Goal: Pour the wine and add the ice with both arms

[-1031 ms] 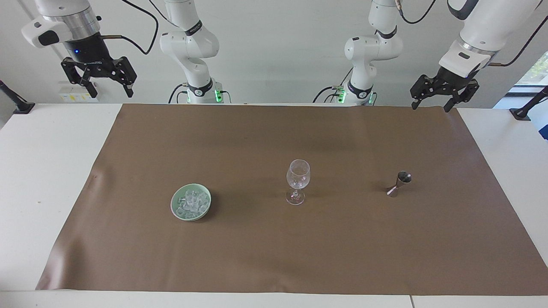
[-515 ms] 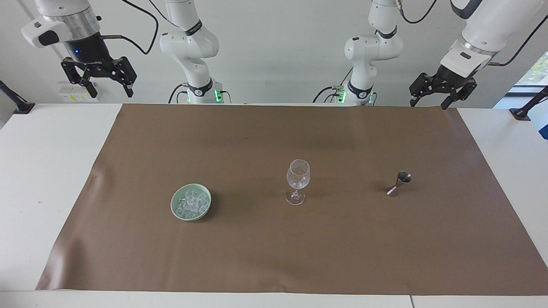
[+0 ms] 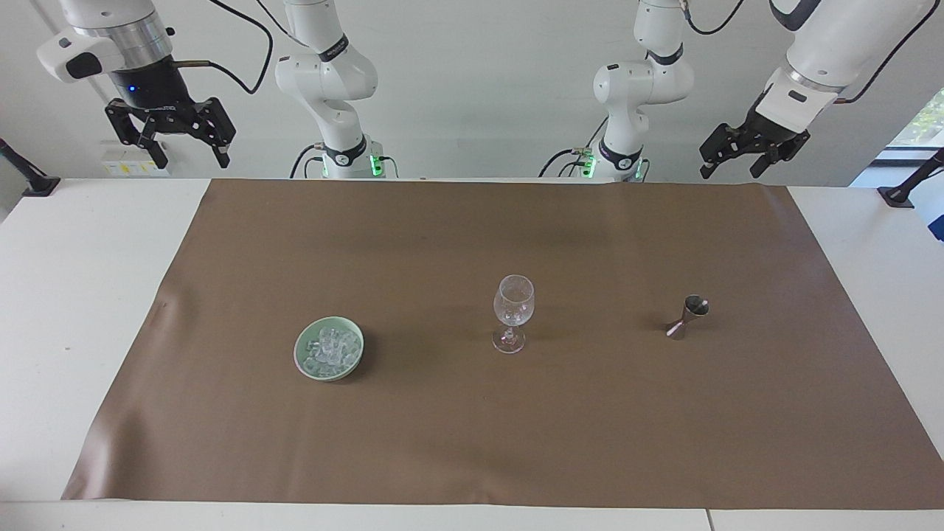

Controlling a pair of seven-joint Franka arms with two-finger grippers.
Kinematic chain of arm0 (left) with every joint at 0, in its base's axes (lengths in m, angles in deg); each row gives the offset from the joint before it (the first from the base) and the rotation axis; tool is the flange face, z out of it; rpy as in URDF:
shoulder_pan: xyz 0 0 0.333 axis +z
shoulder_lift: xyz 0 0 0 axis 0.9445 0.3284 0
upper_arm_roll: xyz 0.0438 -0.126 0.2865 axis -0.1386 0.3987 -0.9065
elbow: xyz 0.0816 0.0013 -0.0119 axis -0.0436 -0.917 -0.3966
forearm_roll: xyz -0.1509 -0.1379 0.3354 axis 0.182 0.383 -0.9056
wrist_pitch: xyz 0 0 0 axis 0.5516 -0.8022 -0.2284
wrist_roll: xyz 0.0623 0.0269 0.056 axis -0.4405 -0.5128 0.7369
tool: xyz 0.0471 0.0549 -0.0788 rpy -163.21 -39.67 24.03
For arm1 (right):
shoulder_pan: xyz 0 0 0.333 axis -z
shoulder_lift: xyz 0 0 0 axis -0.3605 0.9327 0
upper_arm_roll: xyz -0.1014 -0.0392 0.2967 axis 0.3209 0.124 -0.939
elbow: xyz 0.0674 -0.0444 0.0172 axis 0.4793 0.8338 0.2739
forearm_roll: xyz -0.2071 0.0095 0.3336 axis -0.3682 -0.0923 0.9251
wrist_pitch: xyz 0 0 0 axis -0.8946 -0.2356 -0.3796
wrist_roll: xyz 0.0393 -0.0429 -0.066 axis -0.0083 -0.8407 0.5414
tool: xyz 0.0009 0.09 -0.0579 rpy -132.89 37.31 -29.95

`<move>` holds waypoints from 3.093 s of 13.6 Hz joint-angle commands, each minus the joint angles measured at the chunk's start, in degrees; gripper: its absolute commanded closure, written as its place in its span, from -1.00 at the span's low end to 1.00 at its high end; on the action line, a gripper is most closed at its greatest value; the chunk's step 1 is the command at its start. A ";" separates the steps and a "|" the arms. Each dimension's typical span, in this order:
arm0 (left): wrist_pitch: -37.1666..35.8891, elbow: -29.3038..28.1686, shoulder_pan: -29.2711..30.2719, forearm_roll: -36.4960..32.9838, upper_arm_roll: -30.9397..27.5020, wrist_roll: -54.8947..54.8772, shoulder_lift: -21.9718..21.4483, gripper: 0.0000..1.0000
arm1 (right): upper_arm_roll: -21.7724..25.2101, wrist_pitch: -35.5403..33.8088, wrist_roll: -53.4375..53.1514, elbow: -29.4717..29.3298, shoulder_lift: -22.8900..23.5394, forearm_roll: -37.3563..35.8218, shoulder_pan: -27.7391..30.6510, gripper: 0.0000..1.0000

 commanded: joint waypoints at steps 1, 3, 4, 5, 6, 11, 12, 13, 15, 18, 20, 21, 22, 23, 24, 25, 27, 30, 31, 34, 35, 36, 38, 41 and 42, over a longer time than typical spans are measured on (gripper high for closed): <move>-0.24 -1.98 3.86 3.71 -0.21 3.44 0.15 -1.00 | 0.19 -0.45 0.90 0.43 -0.49 1.11 0.08 -1.00; 0.64 -1.89 4.04 4.16 -0.21 10.11 1.72 -1.00 | 0.19 -0.45 0.90 0.43 -0.49 1.11 0.08 -1.00; 1.25 -1.71 4.21 5.73 -0.38 13.89 3.13 -1.00 | 0.19 -0.45 0.90 0.43 -0.49 1.11 0.08 -1.00; 1.96 -1.62 4.30 7.48 -0.82 18.36 4.71 -1.00 | 0.19 -0.45 0.90 0.43 -0.49 1.11 0.08 -1.00; 3.62 -1.54 4.39 8.37 -1.70 21.89 6.20 -1.00 | 0.19 -0.45 0.90 0.43 -0.49 1.11 0.08 -1.00; 6.62 -1.45 7.73 17.16 -3.29 31.65 10.79 -1.00 | 0.19 -0.45 0.90 0.43 -0.49 1.11 0.08 -1.00; 8.10 -1.36 7.73 18.21 -3.29 35.94 11.31 -1.00 | 0.19 -0.45 0.90 0.43 -0.49 1.11 0.08 -1.00; 9.16 -1.53 7.64 19.61 -3.29 38.42 11.84 -1.00 | 0.19 -0.45 0.90 0.43 -0.49 1.11 0.08 -1.00; 9.78 -1.54 7.91 21.38 -3.37 40.29 12.98 -1.00 | 0.19 -0.45 0.90 0.43 -0.49 1.11 0.08 -1.00; 10.66 -1.36 8.87 26.91 -5.30 41.61 16.41 -1.00 | 0.19 -0.45 0.90 0.43 -0.49 1.11 0.08 -1.00; 11.28 -1.27 9.13 29.37 -5.39 41.96 18.68 -1.00 | 0.19 -0.45 0.90 0.43 -0.49 1.11 0.08 -1.00; 11.37 -1.27 10.09 31.56 -5.74 41.79 20.96 -1.00 | 0.19 -0.45 0.81 0.43 -0.49 1.11 0.08 -1.00; 11.80 -1.27 11.32 32.63 -6.36 41.62 22.29 -1.00 | 0.19 -0.45 0.90 0.43 -0.49 1.11 0.08 -1.00; 12.24 -1.10 11.51 33.59 -6.36 41.79 22.83 -1.00 | 0.19 -0.45 0.90 0.43 -0.49 1.11 0.08 -1.00; 12.33 -1.10 11.68 34.91 -6.45 41.96 23.27 -1.00 | 0.19 -0.45 0.90 0.43 -0.49 1.11 0.08 -1.00; 12.33 -1.10 12.21 36.49 -7.23 41.96 24.23 -1.00 | 0.19 -0.45 0.90 0.43 -0.49 1.11 0.08 -1.00; 12.25 -1.45 12.30 37.20 -8.91 41.96 24.85 -1.00 | 0.19 -0.45 0.90 0.43 -0.49 1.11 0.08 -1.00; 14.69 -1.89 12.39 38.08 -9.17 42.58 25.81 -1.00 | 0.19 -0.45 0.90 0.43 -0.49 1.11 0.08 -1.00; 15.49 -2.67 12.48 38.26 -9.09 42.58 26.08 -1.00 | 0.19 -0.45 0.90 0.43 -0.49 1.11 0.08 -1.00; 16.11 -3.21 13.00 40.10 -9.26 42.67 27.30 -1.00 | 0.19 -0.45 0.90 0.43 -0.49 1.11 0.08 -1.00; 16.29 -3.12 13.27 40.28 -9.26 43.02 27.92 -1.00 | 0.19 -0.45 0.90 0.43 -0.49 1.11 0.08 -1.00; 16.98 -3.21 13.09 40.98 -9.18 45.02 28.02 -1.00 | 0.19 -0.45 0.90 0.43 -0.49 1.11 0.08 -1.00; 18.48 -4.17 13.35 43.78 -9.26 46.71 28.45 -1.00 | 0.19 -0.45 0.90 0.43 -0.49 1.11 0.08 -1.00; 18.49 -5.40 15.28 47.57 -9.17 46.19 30.04 -1.00 | 0.19 -0.45 0.90 0.43 -0.49 1.11 0.08 -1.00; 18.57 -5.40 15.29 48.62 -9.17 45.49 30.73 -1.00 | 0.19 -0.45 0.90 0.43 -0.49 1.11 0.08 -1.00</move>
